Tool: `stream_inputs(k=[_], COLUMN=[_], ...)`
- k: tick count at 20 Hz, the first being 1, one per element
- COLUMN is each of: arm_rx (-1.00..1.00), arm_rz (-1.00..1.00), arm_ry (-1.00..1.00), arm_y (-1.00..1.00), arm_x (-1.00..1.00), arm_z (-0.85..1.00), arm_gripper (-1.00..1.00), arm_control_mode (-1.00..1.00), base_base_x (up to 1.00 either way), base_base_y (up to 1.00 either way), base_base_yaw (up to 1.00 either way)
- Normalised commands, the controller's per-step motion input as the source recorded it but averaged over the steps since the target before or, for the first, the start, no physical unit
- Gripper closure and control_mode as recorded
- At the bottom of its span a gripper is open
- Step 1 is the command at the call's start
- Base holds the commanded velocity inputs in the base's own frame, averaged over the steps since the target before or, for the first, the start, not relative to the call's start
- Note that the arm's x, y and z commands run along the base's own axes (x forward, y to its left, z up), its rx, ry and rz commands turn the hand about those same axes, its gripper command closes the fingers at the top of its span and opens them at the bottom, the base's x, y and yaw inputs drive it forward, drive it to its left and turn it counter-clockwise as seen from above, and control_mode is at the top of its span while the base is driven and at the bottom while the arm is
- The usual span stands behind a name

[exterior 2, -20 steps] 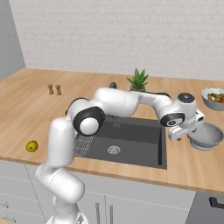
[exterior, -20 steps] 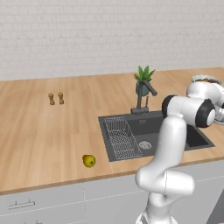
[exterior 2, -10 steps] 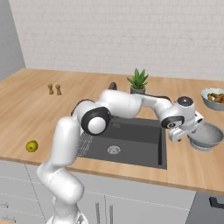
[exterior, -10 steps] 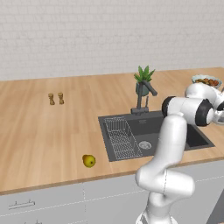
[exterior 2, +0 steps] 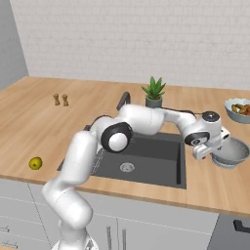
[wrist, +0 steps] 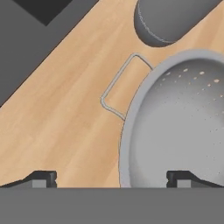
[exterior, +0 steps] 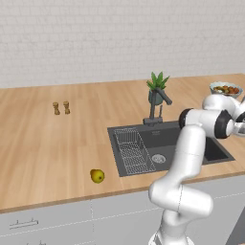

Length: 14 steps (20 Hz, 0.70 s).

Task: Put the colander in the sink, put the pear in the colander, and turn on the sink faucet and pour water over the colander.

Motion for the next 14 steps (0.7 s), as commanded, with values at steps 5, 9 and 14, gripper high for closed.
stream_inputs(k=[5, 9, 14], arm_rx=[0.00, 0.00, 0.00], arm_rz=[0.01, 0.01, 0.02], arm_ry=[0.00, 0.00, 0.00], arm_y=[-0.17, -0.19, -0.13], arm_x=[0.20, 0.16, 0.13], arm_z=[-0.17, -0.14, -0.17], arm_gripper=[-1.00, -1.00, -1.00], arm_control_mode=[-1.00, -1.00, -1.00], base_base_x=[0.00, 0.00, 0.00], base_base_y=[0.00, 0.00, 0.00], base_base_yaw=[0.00, 0.00, 0.00])
